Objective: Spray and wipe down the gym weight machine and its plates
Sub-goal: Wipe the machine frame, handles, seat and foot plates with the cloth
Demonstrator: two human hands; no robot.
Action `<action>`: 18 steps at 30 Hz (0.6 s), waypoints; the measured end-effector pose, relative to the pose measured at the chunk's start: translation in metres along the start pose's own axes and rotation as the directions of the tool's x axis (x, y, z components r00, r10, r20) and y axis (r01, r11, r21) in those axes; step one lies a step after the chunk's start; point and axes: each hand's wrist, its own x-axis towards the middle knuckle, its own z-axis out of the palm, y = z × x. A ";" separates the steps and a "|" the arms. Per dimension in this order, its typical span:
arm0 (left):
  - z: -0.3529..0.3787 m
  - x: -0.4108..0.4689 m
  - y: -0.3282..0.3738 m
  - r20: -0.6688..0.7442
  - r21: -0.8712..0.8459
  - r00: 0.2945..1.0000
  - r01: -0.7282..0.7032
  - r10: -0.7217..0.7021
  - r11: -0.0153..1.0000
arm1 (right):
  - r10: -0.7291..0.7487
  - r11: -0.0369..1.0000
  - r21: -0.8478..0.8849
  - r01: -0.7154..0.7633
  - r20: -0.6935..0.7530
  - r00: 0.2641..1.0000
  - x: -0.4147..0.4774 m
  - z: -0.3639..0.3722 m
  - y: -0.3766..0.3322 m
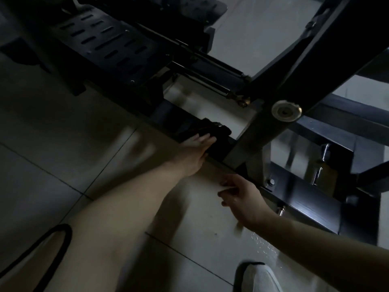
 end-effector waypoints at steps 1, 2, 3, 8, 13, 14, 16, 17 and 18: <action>-0.002 0.004 -0.012 -0.048 -0.009 0.999 0.003 -0.004 1.000 | -0.067 0.995 -0.083 0.063 -0.036 0.997 0.002 0.000 0.002; -0.006 0.010 -0.027 -0.106 -0.029 0.993 0.054 -0.056 0.998 | -0.160 0.962 -0.233 0.140 -0.070 0.985 0.004 -0.001 0.002; -0.011 0.017 -0.043 -0.153 -0.015 0.980 0.125 -0.126 0.992 | -0.287 0.876 -0.425 0.227 -0.084 0.954 0.006 -0.002 -0.001; -0.020 0.023 -0.054 -0.186 0.096 0.964 0.212 -0.192 0.972 | -0.465 0.559 -0.786 0.264 -0.033 0.885 0.015 -0.004 -0.015; -0.017 0.022 -0.030 -0.126 0.006 0.988 0.094 -0.092 0.996 | -0.246 0.893 -0.441 0.088 -0.317 0.916 -0.001 -0.034 0.002; -0.019 0.025 -0.031 -0.136 -0.004 0.984 0.113 -0.113 0.994 | -0.225 0.923 -0.378 0.075 -0.372 0.901 -0.004 -0.039 0.009; -0.018 0.027 -0.033 -0.192 -0.032 0.970 0.148 -0.151 0.989 | -0.226 0.947 -0.309 0.087 -0.448 0.865 -0.008 -0.042 0.019; -0.015 0.027 -0.033 -0.204 -0.030 0.963 0.174 -0.177 0.984 | -0.220 0.959 -0.265 0.097 -0.489 0.844 -0.006 -0.042 0.019; -0.011 0.026 -0.032 -0.214 -0.017 0.957 0.198 -0.197 0.980 | -0.191 0.972 -0.216 0.089 -0.520 0.832 -0.003 -0.042 0.018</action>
